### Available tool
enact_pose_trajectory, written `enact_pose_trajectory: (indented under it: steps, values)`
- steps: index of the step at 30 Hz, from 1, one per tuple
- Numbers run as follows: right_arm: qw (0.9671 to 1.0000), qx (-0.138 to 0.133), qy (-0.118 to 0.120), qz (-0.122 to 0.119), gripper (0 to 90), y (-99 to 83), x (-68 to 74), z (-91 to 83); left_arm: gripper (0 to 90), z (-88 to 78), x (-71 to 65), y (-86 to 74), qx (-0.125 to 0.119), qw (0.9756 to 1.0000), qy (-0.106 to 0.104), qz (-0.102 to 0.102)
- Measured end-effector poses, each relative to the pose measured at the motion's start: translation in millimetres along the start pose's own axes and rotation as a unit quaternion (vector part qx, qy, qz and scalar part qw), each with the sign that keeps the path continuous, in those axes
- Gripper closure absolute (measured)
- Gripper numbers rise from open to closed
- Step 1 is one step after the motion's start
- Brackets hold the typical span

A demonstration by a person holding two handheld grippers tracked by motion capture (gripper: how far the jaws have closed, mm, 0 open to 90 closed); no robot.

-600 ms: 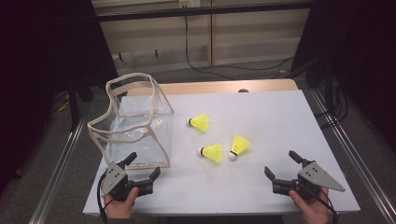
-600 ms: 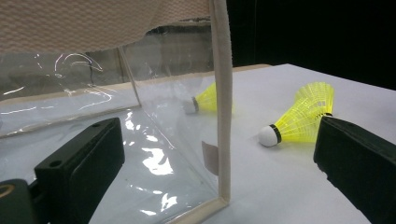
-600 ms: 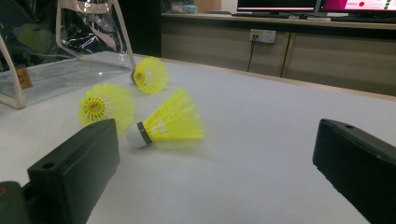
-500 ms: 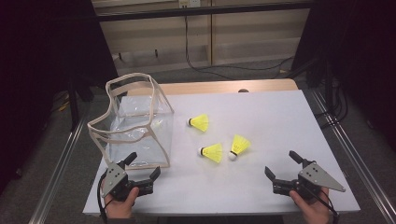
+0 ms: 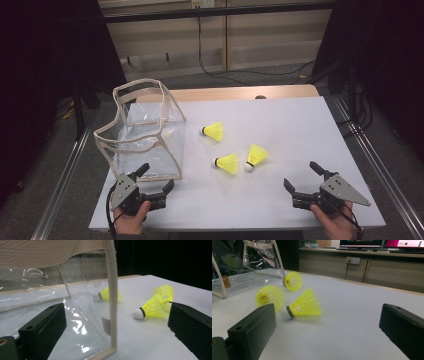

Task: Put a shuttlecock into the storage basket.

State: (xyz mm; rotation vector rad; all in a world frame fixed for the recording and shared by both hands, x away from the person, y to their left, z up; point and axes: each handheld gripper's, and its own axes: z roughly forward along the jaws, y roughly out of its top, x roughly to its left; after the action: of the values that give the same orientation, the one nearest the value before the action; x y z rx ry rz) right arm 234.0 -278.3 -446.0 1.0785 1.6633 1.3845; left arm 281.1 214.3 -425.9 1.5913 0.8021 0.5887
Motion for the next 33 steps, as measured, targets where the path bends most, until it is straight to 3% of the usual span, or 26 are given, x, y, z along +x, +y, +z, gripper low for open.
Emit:
enact_pose_trajectory:
  steps: [16, 33]
  values:
    - [1.0000, -0.004, -0.001, 0.001, 0.6, 0.0, -1.3, -3.0, 1.9, 14.0, -19.1, 1.5, 0.015, 0.9987, -0.048, 0.002]
    - [1.0000, -0.005, -0.003, 0.002, 0.7, -1.3, -3.6, -8.6, 1.9, 26.3, -33.1, 2.7, 0.021, 0.9966, -0.079, 0.000]
